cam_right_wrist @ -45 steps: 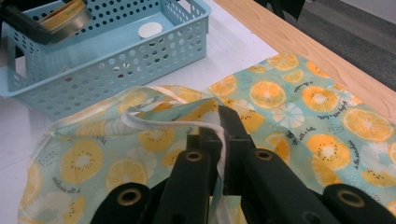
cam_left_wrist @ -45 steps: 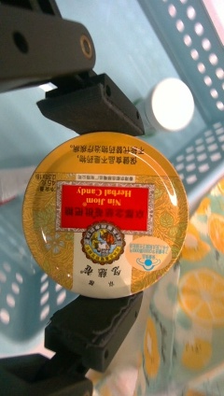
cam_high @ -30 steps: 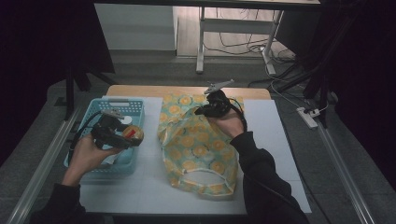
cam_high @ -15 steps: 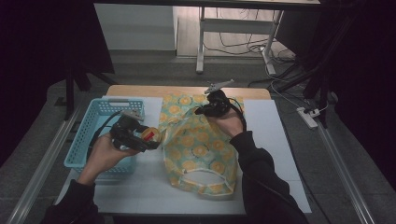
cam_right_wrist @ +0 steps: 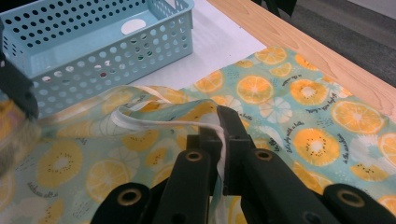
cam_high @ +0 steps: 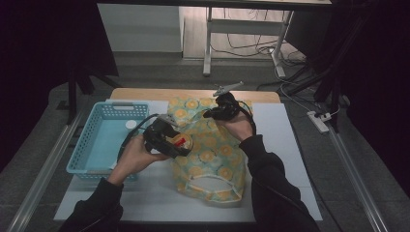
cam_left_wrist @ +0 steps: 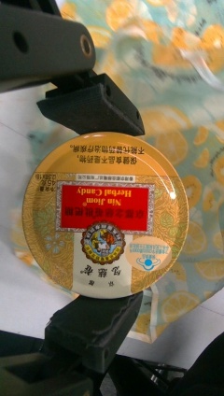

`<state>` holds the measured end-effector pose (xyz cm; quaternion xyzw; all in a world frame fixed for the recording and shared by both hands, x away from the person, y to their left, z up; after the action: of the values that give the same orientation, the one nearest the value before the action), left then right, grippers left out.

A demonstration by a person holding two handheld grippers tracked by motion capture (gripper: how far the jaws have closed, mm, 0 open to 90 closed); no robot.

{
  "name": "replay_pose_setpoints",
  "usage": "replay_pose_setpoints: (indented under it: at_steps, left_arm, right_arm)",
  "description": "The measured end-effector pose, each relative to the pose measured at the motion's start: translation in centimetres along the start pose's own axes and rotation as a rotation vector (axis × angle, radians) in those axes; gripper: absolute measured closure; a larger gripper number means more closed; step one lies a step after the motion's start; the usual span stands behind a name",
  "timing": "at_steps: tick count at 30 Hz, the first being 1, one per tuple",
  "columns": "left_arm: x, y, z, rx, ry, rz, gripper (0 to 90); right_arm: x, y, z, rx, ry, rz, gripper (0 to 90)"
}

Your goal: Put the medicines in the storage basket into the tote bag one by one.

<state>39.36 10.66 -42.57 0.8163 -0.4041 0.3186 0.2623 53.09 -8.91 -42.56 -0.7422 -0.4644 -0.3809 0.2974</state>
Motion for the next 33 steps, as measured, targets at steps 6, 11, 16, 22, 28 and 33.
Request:
replay_pose_setpoints:
  at_steps: [6,11,16,22,28,33]
  left_arm:
    - [1.2,0.5,2.4,-0.022,-0.022,0.029,20.0]
    - [1.8,0.4,4.4,-0.018,-0.037,0.045,20.0]
    - [2.0,-0.3,6.4,-0.003,-0.056,0.040,20.0]
    - [1.9,-1.5,8.4,0.024,-0.064,0.027,20.0]
    - [1.5,-2.3,9.9,0.053,-0.075,0.036,20.0]
    - [1.2,-3.2,10.9,0.063,-0.084,0.031,20.0]
  right_arm:
    - [-0.1,0.4,0.2,-0.003,0.002,0.005,90.0]
    - [-0.1,0.4,0.5,-0.006,-0.001,0.007,90.0]
    - [-0.1,0.5,0.7,-0.011,-0.001,0.003,90.0]
    - [-0.2,0.8,0.8,-0.019,-0.003,0.008,90.0]
    - [-0.4,1.2,1.1,-0.028,-0.006,0.012,90.0]
    - [-0.6,1.6,1.4,-0.039,-0.012,0.021,90.0]
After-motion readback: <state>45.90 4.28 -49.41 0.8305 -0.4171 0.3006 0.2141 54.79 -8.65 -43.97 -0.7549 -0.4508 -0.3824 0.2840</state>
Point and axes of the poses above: each handheld gripper's, and its own axes: z roughly forward along the jaws, x roughly out of its top, y roughly to its right, the point moved 2 cm from there along z, roughly forward along the jaws, and after that the axes turned 7 degrees about y, right-handed, at the moved point
